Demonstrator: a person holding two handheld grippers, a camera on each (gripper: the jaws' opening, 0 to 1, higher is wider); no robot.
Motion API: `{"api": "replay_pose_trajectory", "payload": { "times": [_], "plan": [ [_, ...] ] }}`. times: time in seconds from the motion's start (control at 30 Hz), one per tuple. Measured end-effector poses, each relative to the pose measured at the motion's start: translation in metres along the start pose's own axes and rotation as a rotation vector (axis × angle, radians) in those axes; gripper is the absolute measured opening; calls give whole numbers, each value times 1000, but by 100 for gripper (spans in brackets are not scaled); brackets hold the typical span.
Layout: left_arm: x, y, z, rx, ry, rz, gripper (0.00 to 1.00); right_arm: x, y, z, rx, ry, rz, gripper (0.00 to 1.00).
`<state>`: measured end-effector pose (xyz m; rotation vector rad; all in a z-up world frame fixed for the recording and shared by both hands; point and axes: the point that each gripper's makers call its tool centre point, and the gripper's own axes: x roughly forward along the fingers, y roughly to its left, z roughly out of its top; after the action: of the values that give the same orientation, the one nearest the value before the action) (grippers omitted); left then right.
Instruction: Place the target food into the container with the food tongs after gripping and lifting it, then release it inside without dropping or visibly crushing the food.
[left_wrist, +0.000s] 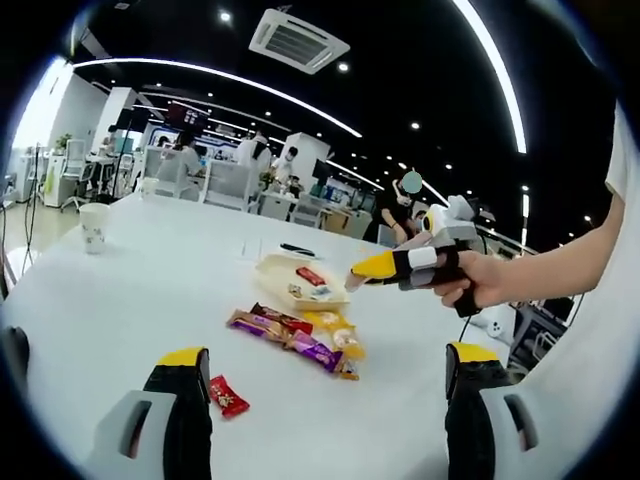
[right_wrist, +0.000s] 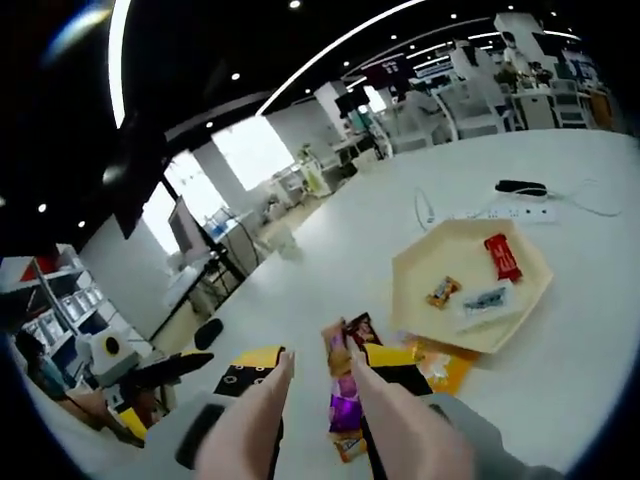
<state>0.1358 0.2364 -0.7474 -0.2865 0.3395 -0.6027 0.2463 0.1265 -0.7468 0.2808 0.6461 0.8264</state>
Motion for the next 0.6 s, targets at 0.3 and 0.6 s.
{"api": "replay_pose_trajectory", "payload": {
  "times": [0.3,0.6],
  "plan": [
    [3,-2,-4,5,17,-14,99,3,-8,-6,-29,27,-19,28],
    [1,0,-6,1,25,-8,99,8,-8,-20,-156,65,-60,28]
  ]
}}
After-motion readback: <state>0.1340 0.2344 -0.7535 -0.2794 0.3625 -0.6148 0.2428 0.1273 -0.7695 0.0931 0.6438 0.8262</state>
